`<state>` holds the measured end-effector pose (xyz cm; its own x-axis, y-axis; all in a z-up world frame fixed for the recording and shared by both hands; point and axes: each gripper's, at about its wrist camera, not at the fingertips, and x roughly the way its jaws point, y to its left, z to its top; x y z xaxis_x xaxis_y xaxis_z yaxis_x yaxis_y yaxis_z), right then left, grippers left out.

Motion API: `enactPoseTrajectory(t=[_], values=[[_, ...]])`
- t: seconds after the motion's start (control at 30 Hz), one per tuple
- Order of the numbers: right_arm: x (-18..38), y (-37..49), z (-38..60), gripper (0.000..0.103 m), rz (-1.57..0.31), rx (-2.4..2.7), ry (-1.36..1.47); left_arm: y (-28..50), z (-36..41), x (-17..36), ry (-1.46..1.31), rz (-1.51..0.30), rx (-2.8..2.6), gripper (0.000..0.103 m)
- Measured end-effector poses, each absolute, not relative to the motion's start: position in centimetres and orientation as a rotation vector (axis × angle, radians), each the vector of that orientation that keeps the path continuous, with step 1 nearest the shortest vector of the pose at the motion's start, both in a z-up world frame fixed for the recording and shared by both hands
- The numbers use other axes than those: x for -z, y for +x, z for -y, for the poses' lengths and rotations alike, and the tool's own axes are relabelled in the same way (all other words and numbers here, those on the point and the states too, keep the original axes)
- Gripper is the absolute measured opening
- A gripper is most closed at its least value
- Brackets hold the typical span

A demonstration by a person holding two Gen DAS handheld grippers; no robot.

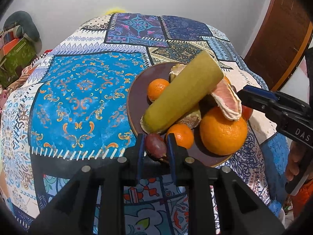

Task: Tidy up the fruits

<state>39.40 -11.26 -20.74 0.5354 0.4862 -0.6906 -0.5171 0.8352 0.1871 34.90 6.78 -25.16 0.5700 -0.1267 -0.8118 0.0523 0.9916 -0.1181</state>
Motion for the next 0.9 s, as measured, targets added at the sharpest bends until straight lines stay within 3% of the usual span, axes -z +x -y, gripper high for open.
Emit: enactPoseTrajectory(t=[0.5,0.9], values=[[18.6,37.2,12.8,0.033,-0.783,-0.578,-0.016,32.1,-6.3,22.8,-0.071,-0.921,0.107,0.023],[9.7,28.8,15.4,0.033,-0.586,-0.541,0.053,23.3,-4.8,10.0,-0.054,-0.638,0.1,0.023]])
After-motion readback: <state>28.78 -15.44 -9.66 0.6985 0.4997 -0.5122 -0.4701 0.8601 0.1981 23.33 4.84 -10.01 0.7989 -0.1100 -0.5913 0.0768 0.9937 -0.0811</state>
